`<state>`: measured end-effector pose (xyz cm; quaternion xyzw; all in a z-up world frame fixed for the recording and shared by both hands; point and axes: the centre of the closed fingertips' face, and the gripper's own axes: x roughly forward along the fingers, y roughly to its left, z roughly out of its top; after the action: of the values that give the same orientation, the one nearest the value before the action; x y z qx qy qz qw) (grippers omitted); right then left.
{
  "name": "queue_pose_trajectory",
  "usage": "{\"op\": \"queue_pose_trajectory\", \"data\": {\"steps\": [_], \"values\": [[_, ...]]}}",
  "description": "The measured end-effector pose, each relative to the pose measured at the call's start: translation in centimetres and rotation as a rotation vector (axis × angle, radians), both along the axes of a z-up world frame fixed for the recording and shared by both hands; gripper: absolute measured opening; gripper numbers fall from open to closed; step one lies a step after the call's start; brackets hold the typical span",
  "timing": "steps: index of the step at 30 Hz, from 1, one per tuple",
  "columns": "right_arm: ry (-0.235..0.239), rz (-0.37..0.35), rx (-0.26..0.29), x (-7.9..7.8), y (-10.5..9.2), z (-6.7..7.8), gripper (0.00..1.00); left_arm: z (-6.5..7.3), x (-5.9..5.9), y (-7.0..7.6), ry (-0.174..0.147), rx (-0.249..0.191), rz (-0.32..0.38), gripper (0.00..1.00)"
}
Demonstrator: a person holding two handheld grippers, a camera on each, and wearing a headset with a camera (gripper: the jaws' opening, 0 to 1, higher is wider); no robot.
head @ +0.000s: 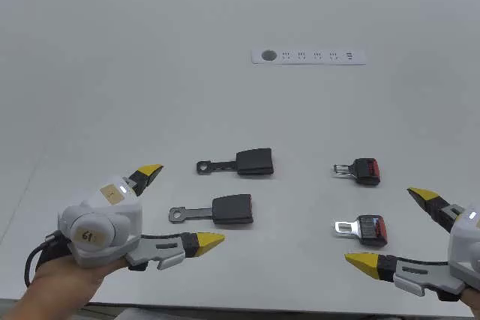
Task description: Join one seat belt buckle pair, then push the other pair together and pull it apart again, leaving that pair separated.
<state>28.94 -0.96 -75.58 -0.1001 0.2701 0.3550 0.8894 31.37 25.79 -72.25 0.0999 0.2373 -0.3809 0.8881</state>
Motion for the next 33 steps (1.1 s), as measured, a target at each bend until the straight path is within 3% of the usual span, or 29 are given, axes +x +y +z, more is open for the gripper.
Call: {"op": "queue_pose_trajectory", "data": {"steps": [33], "values": [[0.009, -0.015, 0.005, -0.28, -0.91, -0.31, 1.0, -0.11, -0.2, 0.38, -0.01, 0.019, 0.024, 0.96]]}}
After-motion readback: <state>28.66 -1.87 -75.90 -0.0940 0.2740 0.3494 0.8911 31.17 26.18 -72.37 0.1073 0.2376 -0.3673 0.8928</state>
